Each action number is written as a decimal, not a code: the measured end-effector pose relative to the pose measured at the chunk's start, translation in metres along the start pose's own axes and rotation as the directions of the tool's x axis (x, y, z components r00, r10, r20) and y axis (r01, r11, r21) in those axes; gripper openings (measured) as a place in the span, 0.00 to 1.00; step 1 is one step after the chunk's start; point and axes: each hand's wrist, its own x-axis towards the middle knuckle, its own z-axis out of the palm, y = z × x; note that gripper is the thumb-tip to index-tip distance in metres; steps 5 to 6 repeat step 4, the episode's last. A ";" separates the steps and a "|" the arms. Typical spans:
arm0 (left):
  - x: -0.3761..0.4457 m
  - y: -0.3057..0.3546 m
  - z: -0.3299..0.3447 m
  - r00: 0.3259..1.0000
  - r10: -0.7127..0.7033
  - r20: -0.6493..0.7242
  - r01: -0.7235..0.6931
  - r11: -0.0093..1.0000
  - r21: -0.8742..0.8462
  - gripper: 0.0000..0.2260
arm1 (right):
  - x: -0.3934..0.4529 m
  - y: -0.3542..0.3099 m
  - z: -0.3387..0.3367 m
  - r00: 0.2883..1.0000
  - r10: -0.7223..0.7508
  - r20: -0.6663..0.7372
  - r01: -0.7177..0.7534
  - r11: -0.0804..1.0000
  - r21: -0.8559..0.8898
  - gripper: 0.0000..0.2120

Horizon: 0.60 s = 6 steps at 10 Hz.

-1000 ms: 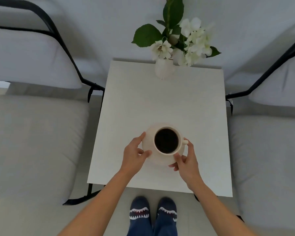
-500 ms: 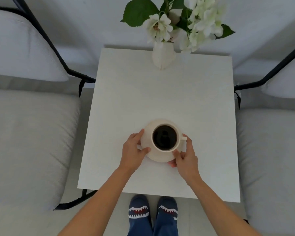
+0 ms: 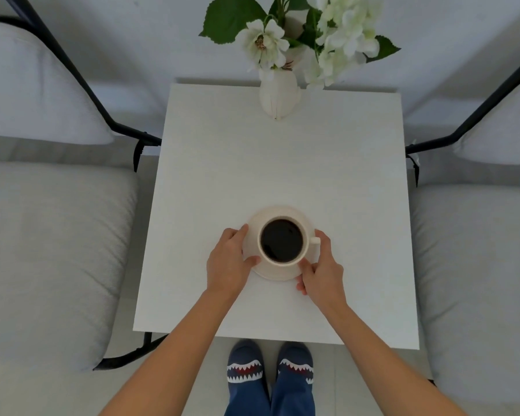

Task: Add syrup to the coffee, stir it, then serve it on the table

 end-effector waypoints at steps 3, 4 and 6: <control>-0.004 -0.005 0.001 1.000 0.021 0.002 -0.021 0.999 0.047 0.32 | -0.010 -0.001 -0.013 0.997 0.045 0.059 -0.046 0.999 0.002 0.32; -0.006 -0.013 -0.001 0.989 0.046 -0.138 -0.048 0.999 -0.011 0.28 | -0.021 -0.002 -0.040 0.989 0.056 -0.140 -0.041 0.993 0.108 0.24; -0.006 -0.013 -0.001 0.989 0.046 -0.138 -0.048 0.999 -0.011 0.28 | -0.021 -0.002 -0.040 0.989 0.056 -0.140 -0.041 0.993 0.108 0.24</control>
